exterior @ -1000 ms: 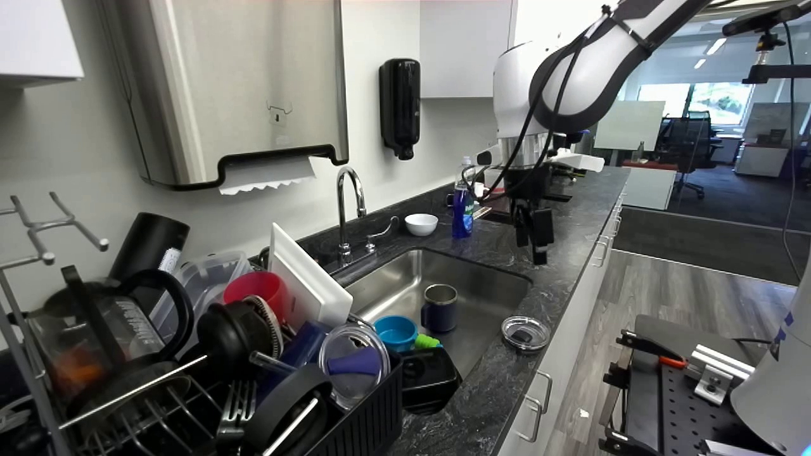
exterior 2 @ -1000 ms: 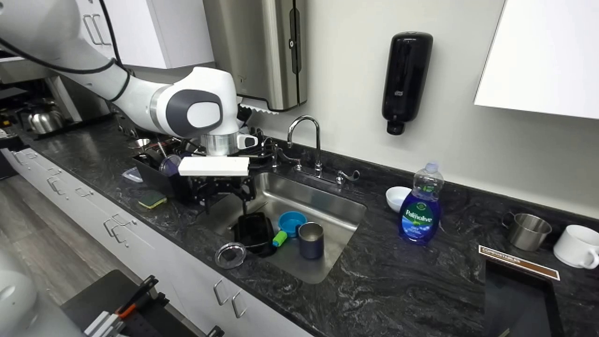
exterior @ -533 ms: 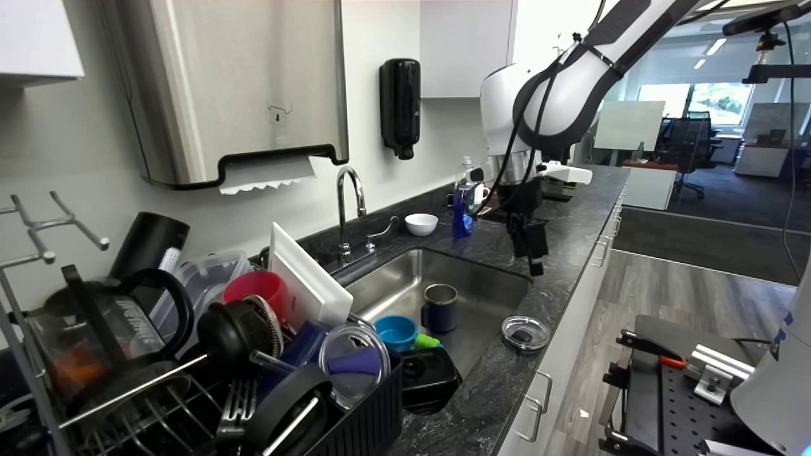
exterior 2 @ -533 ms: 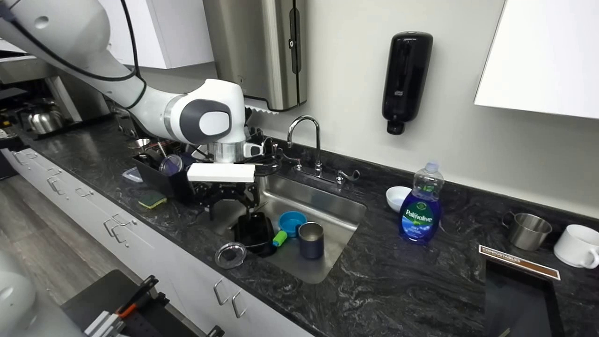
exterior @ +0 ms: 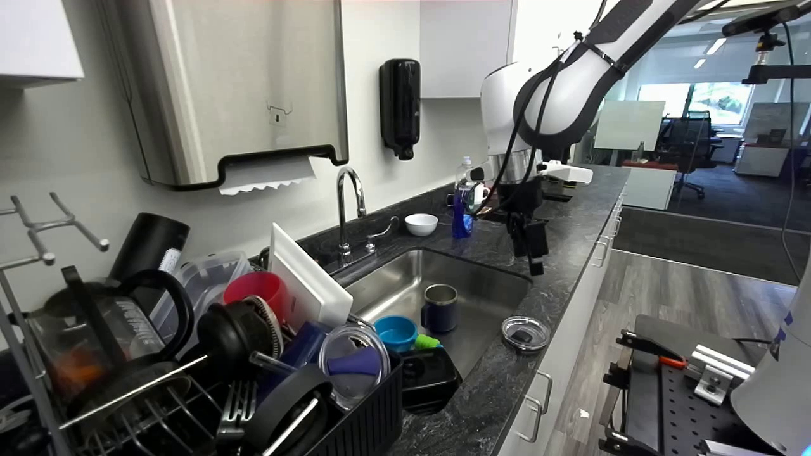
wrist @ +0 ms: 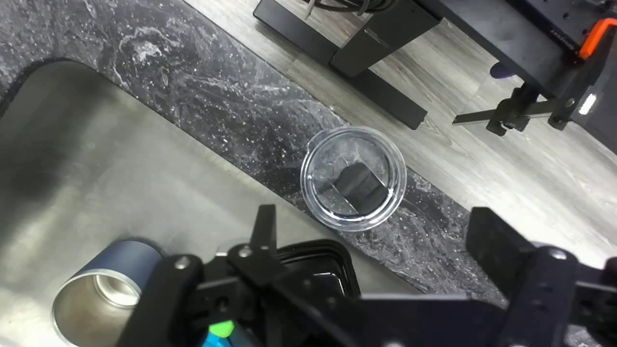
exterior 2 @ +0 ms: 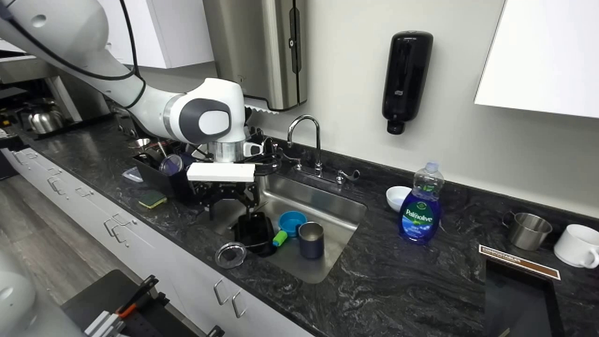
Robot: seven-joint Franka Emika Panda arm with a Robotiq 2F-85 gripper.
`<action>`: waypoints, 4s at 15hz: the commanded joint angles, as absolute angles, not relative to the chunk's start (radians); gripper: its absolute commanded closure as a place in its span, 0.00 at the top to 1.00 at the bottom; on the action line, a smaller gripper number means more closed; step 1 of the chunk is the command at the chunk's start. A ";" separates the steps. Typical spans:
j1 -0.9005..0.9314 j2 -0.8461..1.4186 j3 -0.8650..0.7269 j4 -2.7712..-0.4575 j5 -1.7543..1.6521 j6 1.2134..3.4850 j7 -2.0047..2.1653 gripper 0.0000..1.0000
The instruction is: Put the thermos cup lid on the thermos cup in the sink
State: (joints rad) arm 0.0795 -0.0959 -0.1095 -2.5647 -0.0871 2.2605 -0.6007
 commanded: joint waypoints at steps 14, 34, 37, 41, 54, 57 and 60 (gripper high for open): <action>0.040 -0.092 -0.087 -2.577 -0.064 2.278 -0.564 1.00; -0.005 0.111 -0.065 -2.540 0.084 2.476 -1.107 1.00; -0.026 0.155 -0.052 -2.510 0.085 2.470 -1.135 1.00; -0.052 0.227 -0.033 -2.453 0.073 2.453 -1.128 1.00; -0.116 0.448 0.017 -2.208 0.035 2.121 -1.151 1.00; -0.112 0.464 0.017 -2.167 0.027 2.043 -1.148 1.00; -0.113 0.472 0.020 -2.143 0.031 2.003 -1.150 1.00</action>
State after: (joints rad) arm -0.0911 0.4518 -0.0013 -2.1798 0.0437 2.0555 -1.1374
